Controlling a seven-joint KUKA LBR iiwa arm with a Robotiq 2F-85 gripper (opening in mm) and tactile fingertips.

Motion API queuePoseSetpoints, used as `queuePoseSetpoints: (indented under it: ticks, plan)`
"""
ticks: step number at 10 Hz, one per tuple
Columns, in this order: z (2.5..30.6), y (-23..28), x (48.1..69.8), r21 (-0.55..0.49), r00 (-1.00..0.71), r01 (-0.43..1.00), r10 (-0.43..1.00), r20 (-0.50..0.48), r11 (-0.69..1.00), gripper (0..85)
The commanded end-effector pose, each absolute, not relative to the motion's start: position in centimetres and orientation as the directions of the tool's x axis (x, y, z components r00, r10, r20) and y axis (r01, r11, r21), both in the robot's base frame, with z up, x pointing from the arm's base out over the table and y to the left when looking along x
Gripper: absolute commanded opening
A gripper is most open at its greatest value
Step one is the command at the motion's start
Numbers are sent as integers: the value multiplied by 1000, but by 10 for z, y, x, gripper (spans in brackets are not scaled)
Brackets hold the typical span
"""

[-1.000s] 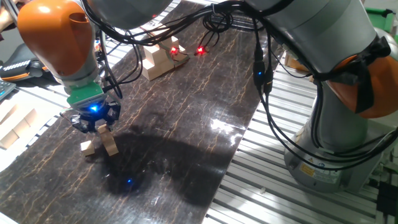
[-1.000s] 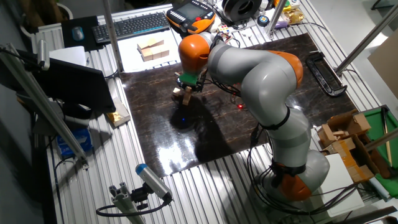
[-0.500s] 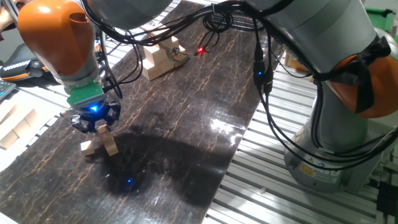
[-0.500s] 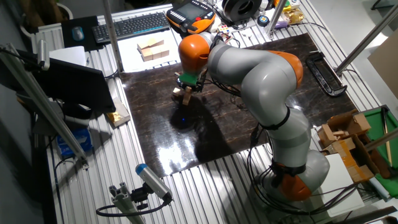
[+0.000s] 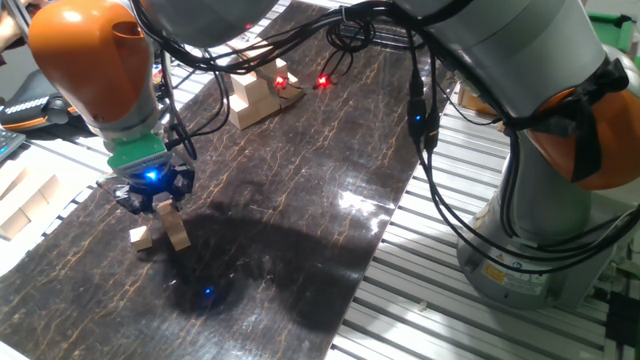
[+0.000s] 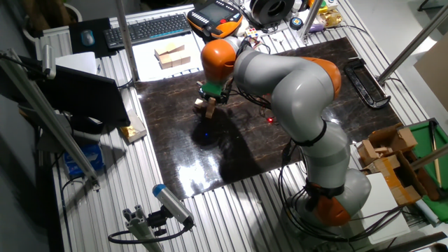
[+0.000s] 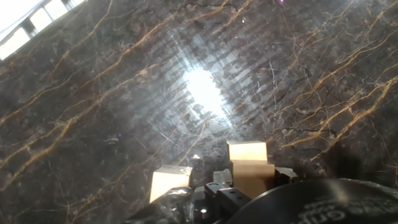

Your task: Stack the blocks into a pyramid shape

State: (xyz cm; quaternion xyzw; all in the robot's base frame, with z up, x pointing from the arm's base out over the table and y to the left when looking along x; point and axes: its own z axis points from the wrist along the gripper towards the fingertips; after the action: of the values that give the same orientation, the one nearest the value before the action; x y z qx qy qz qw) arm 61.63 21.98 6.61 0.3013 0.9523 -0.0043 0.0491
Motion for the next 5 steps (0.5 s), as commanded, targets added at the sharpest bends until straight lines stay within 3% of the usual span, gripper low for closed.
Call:
queuePoseSetpoints:
  ticks: [1,5]
  plan:
    - [66,220,616,25,-814,574,574,-94,818,383]
    - [66,220,616,23,-815,573,573,-91,819,373]
